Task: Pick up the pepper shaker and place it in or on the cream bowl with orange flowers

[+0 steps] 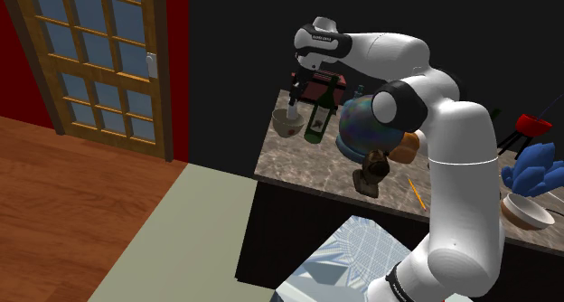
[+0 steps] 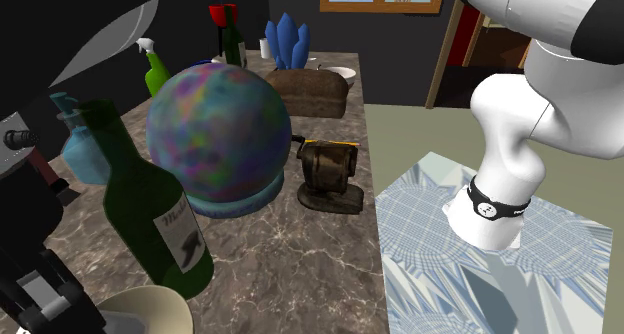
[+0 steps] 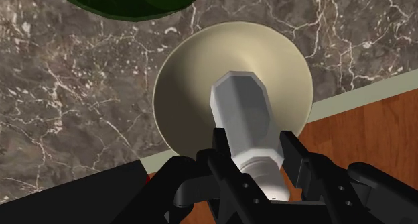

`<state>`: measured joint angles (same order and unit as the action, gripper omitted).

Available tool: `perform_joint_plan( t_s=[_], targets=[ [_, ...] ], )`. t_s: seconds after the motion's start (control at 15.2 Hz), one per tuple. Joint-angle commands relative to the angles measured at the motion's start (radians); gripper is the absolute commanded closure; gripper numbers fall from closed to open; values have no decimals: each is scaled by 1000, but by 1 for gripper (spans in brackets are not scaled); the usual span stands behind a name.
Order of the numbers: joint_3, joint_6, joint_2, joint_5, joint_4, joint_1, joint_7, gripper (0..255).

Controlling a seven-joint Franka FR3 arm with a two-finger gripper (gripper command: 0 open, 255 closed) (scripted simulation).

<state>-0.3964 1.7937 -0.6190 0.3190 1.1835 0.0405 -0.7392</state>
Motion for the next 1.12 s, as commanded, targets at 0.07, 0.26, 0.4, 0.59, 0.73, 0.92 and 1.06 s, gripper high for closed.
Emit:
perform_joint_plan(
  t_s=[0.07,0.26,0.4,0.59,0.73,0.92,1.06],
  targets=[
    [0,0,0,0,0,0,0,0],
    [0,0,0,0,0,0,0,0],
    [-1,-32,2,-2,-31,6,3,0],
    [-3,-129,-5,-3,-138,27,14,0],
    [-2,-129,-5,-3,-137,27,14,0],
    [-2,-129,-5,-3,-138,27,14,0],
    [-2,-129,-5,-3,-138,27,14,0]
  ],
)
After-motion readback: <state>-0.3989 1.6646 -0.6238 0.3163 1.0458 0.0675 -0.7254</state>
